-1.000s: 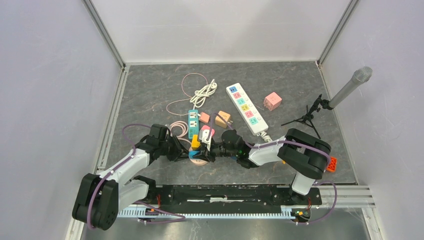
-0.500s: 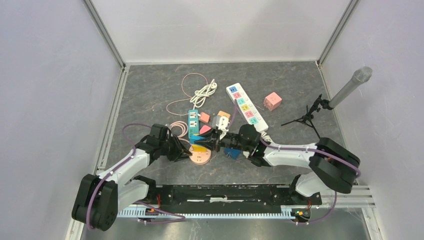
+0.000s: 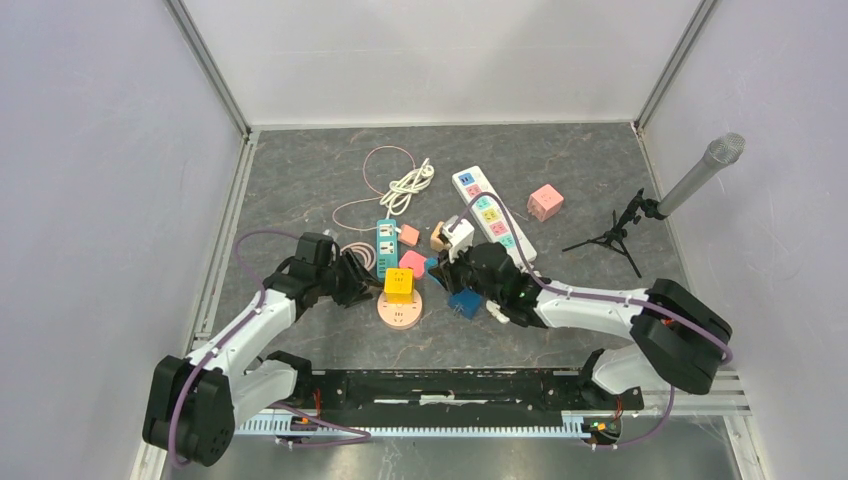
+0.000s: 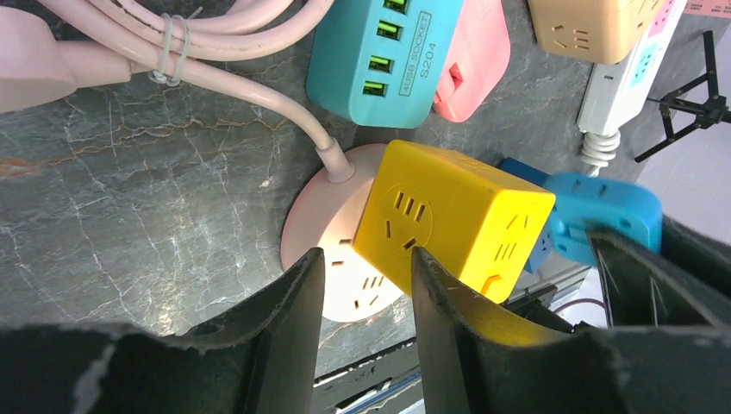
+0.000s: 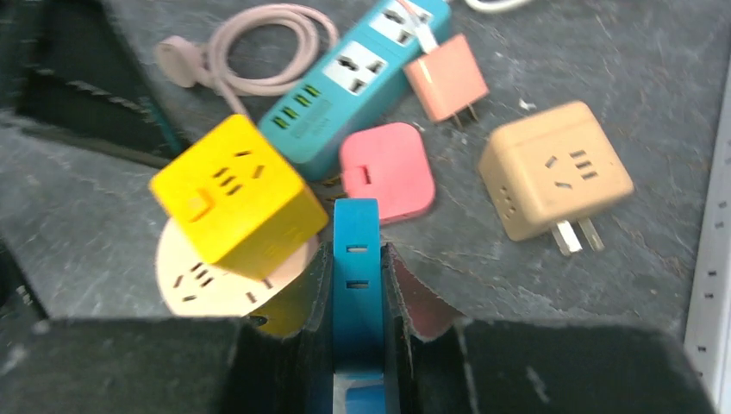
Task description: Pull the plug off the socket
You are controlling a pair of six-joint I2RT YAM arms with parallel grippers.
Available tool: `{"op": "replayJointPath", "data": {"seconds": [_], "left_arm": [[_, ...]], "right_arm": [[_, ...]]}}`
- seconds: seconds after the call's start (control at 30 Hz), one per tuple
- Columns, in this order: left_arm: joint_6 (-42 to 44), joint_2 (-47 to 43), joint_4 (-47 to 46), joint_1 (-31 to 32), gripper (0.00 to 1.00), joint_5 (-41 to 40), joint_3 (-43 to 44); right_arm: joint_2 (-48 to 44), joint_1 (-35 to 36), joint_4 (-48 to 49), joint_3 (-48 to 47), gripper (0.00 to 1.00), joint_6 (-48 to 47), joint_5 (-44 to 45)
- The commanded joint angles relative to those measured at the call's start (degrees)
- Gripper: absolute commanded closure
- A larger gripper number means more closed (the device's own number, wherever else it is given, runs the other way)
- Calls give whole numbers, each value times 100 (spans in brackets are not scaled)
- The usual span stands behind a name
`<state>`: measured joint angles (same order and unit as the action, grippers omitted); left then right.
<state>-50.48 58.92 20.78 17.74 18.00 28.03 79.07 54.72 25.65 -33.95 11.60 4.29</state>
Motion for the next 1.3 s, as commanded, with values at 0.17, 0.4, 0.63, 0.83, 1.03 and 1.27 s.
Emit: {"op": "replayJointPath", "data": {"seconds": [0.17,0.4,0.63,0.83,1.03,1.27], "left_arm": [[217,-182,143,-8,46,-145,145],[154,-294,138,-7,45,-156,-117],[354,-370,427,-7,44,-520,-8],[381,-262,427,-7,44,-475,-11],[375,-317,424,-11,44,-497,-36],[372,-278,415,-7,41,-443,-9]], "right_arm": [[968,-580,-408,-859,92,624,-385],[1387,-856,-230,-981,73,998,-935],[1301,-910,-465,-876,41,997,-280],[946,-910,-340,-741,36,776,-148],[527,-879,566,-329,24,469,-1143],[693,-498,1309,-319,5,-276,-2871]]}}
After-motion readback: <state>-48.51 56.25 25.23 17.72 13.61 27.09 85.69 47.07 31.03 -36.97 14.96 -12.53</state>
